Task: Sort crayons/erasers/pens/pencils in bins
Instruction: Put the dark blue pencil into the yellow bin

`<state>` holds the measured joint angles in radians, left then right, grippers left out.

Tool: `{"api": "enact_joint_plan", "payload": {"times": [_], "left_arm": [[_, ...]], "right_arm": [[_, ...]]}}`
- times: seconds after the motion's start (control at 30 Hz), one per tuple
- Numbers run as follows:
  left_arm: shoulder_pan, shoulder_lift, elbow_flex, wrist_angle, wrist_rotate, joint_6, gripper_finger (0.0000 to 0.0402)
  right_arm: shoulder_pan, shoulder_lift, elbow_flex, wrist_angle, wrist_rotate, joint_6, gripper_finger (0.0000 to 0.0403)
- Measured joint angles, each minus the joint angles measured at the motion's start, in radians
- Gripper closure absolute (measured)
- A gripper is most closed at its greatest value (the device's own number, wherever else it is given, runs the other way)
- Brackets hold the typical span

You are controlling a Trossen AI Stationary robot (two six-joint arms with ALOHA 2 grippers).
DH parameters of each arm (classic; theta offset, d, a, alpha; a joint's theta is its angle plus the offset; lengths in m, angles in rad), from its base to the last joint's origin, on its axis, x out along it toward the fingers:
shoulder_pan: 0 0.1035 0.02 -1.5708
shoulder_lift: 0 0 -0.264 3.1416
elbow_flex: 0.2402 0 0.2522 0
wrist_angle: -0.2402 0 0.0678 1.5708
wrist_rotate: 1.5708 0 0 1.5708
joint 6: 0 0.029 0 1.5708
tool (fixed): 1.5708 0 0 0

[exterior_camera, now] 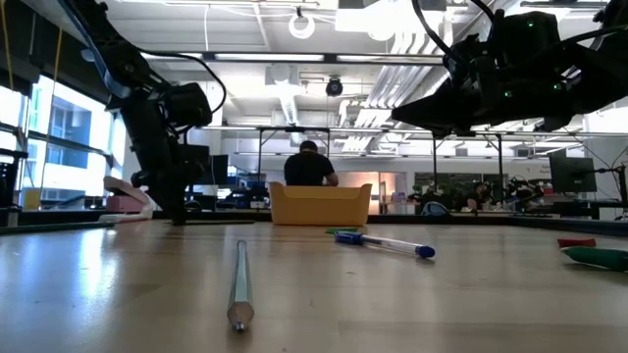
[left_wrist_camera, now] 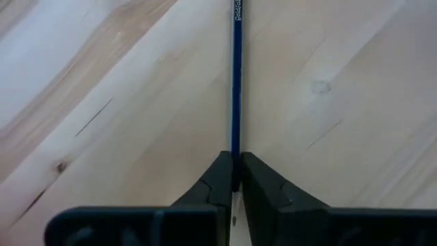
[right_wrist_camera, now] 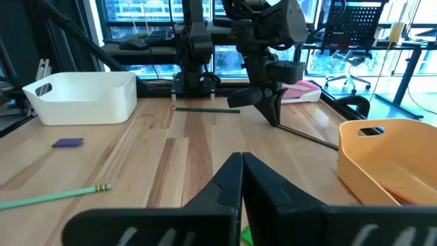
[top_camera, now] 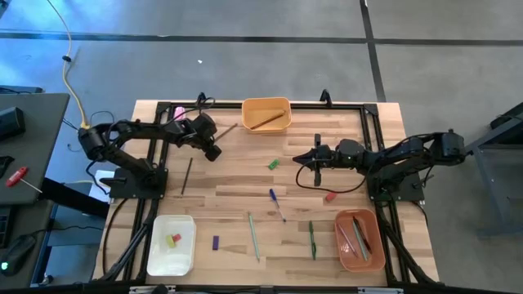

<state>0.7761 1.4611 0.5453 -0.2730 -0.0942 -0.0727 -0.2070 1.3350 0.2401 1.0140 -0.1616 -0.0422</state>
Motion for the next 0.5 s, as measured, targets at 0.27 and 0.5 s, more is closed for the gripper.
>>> {"api": "enact_joint_plan", "payload": {"times": [0.27,0.5], "left_arm": [[0.001,-0.103,0.017,-0.139,-0.067,-0.003,0.0391],[0.003,-0.242,0.031,-0.21,-0.123,-0.017,0.0391]], "right_arm": [[0.0,0.0,0.0,0.0,0.0,0.0,0.0403],[0.0,0.0,0.0,-0.004,0.0,0.0,0.0403]]}}
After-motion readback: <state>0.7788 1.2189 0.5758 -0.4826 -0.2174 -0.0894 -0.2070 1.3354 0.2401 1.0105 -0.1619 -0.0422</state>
